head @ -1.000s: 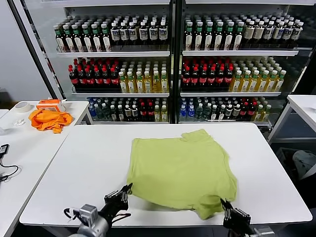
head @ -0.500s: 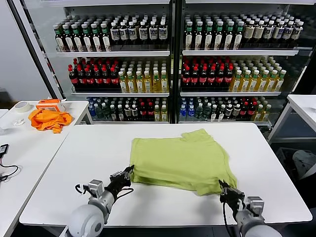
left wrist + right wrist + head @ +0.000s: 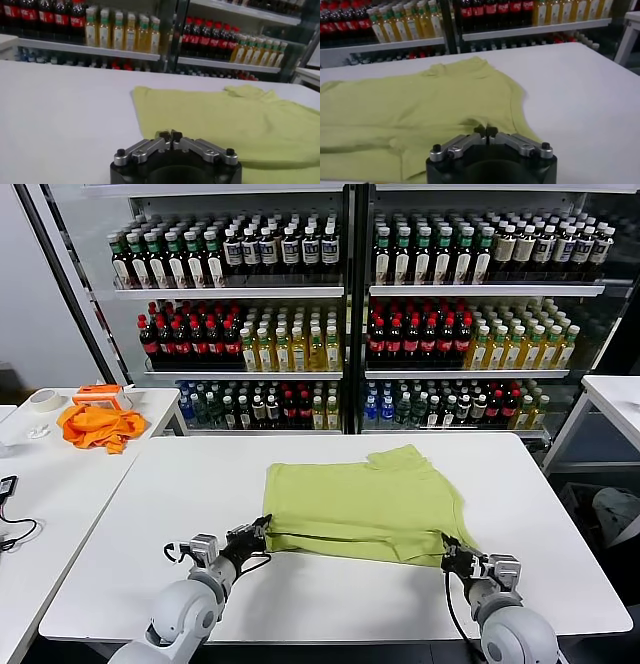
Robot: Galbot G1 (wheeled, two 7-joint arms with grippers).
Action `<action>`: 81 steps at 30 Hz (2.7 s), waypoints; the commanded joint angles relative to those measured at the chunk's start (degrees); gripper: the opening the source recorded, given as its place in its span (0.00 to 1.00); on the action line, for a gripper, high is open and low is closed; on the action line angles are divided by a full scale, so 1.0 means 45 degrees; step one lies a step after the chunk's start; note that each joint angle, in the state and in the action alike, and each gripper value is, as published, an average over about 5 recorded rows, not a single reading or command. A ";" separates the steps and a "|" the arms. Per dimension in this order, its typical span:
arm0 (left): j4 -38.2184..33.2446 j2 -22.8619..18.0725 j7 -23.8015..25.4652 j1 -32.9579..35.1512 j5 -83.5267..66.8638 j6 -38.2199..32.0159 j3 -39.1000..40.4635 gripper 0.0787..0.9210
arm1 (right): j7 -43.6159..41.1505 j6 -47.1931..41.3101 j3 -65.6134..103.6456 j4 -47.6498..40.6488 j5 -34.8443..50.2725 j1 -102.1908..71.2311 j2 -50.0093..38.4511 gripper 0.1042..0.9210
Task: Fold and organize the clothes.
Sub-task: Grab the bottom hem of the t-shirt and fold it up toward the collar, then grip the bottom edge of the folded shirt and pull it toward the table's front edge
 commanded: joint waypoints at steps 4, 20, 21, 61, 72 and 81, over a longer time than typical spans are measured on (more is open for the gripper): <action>0.1211 0.0006 0.0331 -0.1135 0.0366 -0.0187 0.0392 0.01 | 0.0033 -0.0119 -0.0101 -0.0621 0.0015 0.0591 0.0074 0.02; 0.0012 0.0533 0.0020 -0.0328 -0.0336 -0.0137 -0.0208 0.47 | -0.0289 -0.0181 0.0961 0.0518 -0.0350 -0.0522 -0.0403 0.56; -0.0346 0.0620 -0.0081 -0.0097 -0.0456 -0.0015 -0.0267 0.50 | -0.0360 -0.0151 0.1072 0.0761 -0.0550 -0.0812 -0.0436 0.60; -0.1252 0.0457 -0.1198 0.0961 0.0839 0.2015 0.0376 0.25 | -0.0958 0.0404 0.0943 0.0677 -0.1443 -0.2104 -0.0047 0.09; -0.3565 0.1490 -0.0960 0.3425 0.1017 0.2015 -0.0862 0.00 | -0.1175 0.0132 0.1501 0.3229 -0.1597 -0.4707 -0.0238 0.02; -0.5487 0.2372 -0.1293 0.6379 0.1670 0.2019 -0.2187 0.00 | -0.1301 0.0084 0.1646 0.4577 -0.2555 -0.6826 -0.0260 0.02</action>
